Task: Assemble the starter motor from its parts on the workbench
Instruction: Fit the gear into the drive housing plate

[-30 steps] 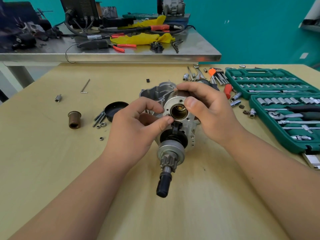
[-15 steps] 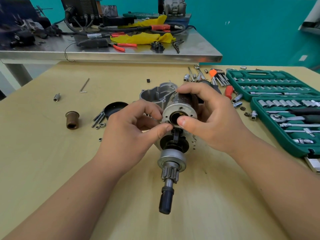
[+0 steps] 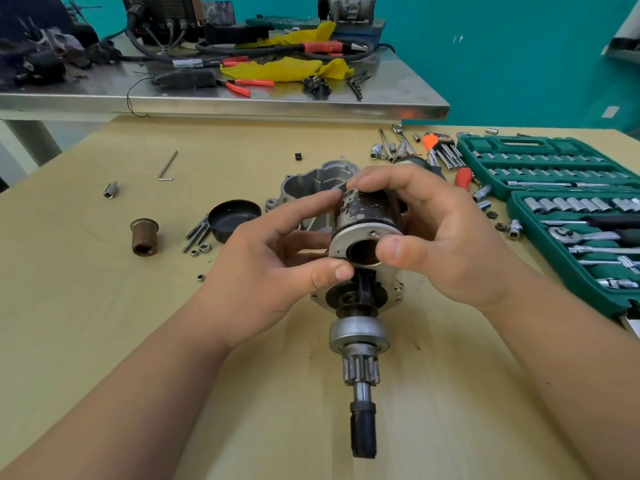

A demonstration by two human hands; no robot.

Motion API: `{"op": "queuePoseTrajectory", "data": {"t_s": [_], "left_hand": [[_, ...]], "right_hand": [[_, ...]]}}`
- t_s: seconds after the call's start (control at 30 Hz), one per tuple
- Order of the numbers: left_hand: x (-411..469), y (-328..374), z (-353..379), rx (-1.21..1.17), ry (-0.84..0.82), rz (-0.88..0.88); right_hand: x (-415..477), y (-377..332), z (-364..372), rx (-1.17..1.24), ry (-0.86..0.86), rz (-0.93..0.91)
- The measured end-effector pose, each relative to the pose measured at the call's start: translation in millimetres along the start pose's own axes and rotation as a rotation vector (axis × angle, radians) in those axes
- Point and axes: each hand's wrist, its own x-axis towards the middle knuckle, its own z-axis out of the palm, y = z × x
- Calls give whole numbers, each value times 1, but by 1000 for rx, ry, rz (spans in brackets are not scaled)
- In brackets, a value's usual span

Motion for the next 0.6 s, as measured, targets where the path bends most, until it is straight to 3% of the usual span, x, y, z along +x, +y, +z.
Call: {"op": "queuePoseTrajectory", "data": {"t_s": [0.37,0.6], "left_hand": [[0,8,-13,39,-29,-33],[5,10,-20,134,-212,-94]], "right_hand": [[-1,-4,9,-32,3,-128],[0,5,13,103,-69,-86]]}}
